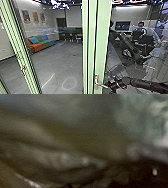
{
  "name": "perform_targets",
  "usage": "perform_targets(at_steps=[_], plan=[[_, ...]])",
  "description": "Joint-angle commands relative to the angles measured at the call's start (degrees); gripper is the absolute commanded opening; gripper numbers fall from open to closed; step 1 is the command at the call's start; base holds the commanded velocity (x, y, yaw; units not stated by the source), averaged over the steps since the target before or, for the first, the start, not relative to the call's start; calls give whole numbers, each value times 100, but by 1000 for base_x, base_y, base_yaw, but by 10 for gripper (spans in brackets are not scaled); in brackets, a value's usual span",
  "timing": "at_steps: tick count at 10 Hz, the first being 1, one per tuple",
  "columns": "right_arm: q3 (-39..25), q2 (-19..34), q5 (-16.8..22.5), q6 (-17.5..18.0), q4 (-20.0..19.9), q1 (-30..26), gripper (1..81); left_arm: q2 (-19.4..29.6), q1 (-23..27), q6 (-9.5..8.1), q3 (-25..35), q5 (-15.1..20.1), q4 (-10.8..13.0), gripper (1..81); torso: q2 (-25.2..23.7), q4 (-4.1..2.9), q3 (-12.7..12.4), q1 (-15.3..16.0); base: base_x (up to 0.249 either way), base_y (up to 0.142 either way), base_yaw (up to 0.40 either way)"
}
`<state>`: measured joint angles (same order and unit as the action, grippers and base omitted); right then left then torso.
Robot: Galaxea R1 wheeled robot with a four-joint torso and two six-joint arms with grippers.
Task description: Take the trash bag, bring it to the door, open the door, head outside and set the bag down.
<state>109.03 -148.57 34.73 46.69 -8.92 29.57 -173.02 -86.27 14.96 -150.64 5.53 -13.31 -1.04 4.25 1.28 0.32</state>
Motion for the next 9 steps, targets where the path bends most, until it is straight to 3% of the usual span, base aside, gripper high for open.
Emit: perform_targets(at_steps=[1, 5, 9], plan=[[451, -457, 1484, -178, 506, 45, 811, -22, 255, 25, 43, 396, -49, 10, 0, 0, 0, 0, 0, 0, 0], [749, -658, 1195, -213, 567, 466, 811, -14, 255, 34, 35, 396, -40, 10, 0, 0, -2, -2, 0, 0, 0], [1392, -976, 1150, -600, 567, 879, 811, -22, 229, 34, 43, 396, -31, 10, -4, 0, -7, -5, 0, 0, 0]])
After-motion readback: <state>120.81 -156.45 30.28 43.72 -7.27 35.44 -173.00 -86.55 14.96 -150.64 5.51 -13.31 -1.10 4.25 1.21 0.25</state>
